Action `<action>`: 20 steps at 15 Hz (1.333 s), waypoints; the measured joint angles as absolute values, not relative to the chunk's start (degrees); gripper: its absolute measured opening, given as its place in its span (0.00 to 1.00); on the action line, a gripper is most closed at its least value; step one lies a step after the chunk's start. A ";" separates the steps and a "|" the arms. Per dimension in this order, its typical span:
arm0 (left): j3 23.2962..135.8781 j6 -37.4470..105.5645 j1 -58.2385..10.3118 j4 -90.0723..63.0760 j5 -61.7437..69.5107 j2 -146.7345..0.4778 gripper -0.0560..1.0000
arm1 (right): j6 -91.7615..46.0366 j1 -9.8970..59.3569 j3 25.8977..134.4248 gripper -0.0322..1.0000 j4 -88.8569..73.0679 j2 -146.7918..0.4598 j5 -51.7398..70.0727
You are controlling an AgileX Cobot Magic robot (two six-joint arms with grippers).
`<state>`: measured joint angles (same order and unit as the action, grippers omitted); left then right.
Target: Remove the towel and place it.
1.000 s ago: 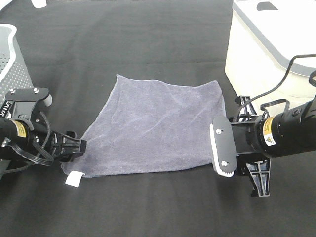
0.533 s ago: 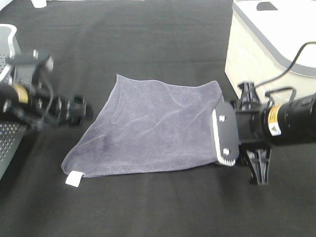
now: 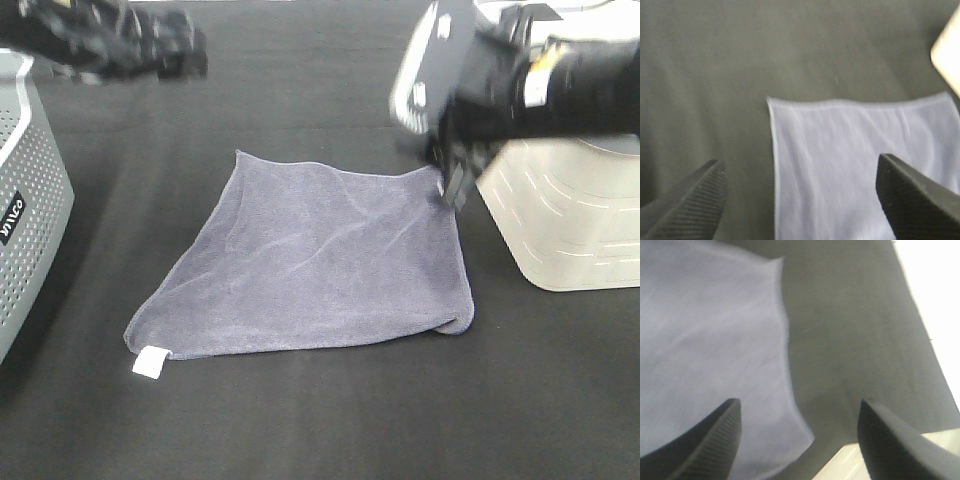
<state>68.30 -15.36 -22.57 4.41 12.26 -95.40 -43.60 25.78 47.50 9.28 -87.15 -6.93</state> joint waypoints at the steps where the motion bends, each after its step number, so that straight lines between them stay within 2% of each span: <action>1: 70.99 -15.36 -21.60 4.70 13.92 -95.45 0.77 | -43.60 25.78 50.13 0.67 3.15 -87.15 -7.51; 6: 83.14 -14.55 -15.24 5.73 24.98 -95.45 0.77 | -43.60 22.46 63.03 0.67 -38.22 -87.20 -8.77; 8: 87.49 -12.83 -12.78 5.73 30.02 -95.45 0.77 | -43.60 18.85 68.35 0.66 -47.21 -87.20 -4.70; 10: 91.96 -8.82 -10.60 4.41 36.27 -95.45 0.77 | -42.06 14.61 73.68 0.66 -50.65 -87.55 5.16; 14: 99.24 -2.98 -6.65 0.00 45.26 -95.45 0.77 | -29.34 6.82 88.35 0.66 -43.89 -92.30 31.34; 17: 102.39 1.60 -3.15 -4.70 51.85 -95.51 0.77 | -18.39 6.47 100.90 0.66 -28.65 -96.54 47.44; 20: 103.30 4.30 -0.29 -7.96 58.27 -95.74 0.77 | -11.40 6.47 107.54 0.66 -13.75 -98.09 60.73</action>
<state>103.30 4.30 -0.29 -7.96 58.27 -95.74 -11.40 6.47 107.54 -13.75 -98.09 60.73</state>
